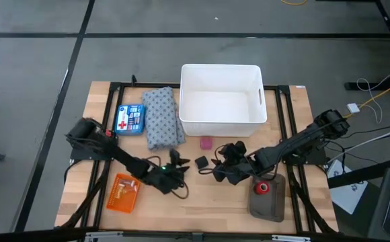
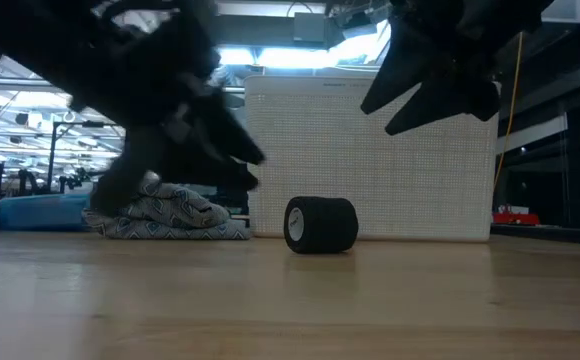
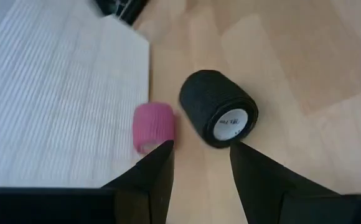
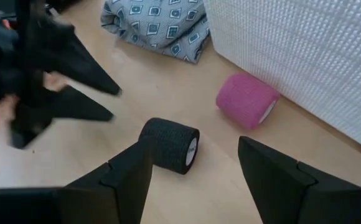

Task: Pick & Place Medicine items
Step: Put the black bandage into the black bin

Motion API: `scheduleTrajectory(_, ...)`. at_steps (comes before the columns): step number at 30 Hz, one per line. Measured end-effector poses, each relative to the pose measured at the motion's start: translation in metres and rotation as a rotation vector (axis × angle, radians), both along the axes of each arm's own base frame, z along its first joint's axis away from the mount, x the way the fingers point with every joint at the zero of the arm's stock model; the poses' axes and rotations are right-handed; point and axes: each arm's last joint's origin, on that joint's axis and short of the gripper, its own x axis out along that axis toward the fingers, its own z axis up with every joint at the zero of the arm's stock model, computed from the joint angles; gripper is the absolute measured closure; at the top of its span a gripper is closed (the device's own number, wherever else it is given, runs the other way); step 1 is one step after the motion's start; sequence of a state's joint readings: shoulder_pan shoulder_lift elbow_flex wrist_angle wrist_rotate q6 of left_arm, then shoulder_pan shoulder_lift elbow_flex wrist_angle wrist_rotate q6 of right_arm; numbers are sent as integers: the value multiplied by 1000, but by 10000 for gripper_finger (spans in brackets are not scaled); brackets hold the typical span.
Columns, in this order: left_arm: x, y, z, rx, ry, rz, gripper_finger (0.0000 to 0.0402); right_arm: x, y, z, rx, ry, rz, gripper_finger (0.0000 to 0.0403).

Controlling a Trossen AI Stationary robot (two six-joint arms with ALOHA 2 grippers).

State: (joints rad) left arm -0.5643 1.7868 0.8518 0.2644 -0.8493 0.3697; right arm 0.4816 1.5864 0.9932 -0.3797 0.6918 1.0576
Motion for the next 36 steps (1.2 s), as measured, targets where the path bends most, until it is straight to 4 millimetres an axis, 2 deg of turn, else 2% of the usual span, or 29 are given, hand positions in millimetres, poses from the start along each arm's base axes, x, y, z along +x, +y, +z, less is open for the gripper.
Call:
scheduleTrajectory(4,20,-3,-11,166,80,-39,245,-1,2,0,1,-3,7,167)
scheduleTrajectory(8,29,2,-17,221,109,-38,246,-2,6,0,1,-3,19,167)
scheduleTrajectory(27,48,33,-16,115,95,-29,258,-5,11,1,-20,-18,21,167)
scheduleTrajectory(32,53,41,-16,72,84,-59,276,-5,11,1,-20,-18,20,167)
scheduleTrajectory(36,55,43,-14,89,74,-57,312,-5,11,1,-18,-19,18,167)
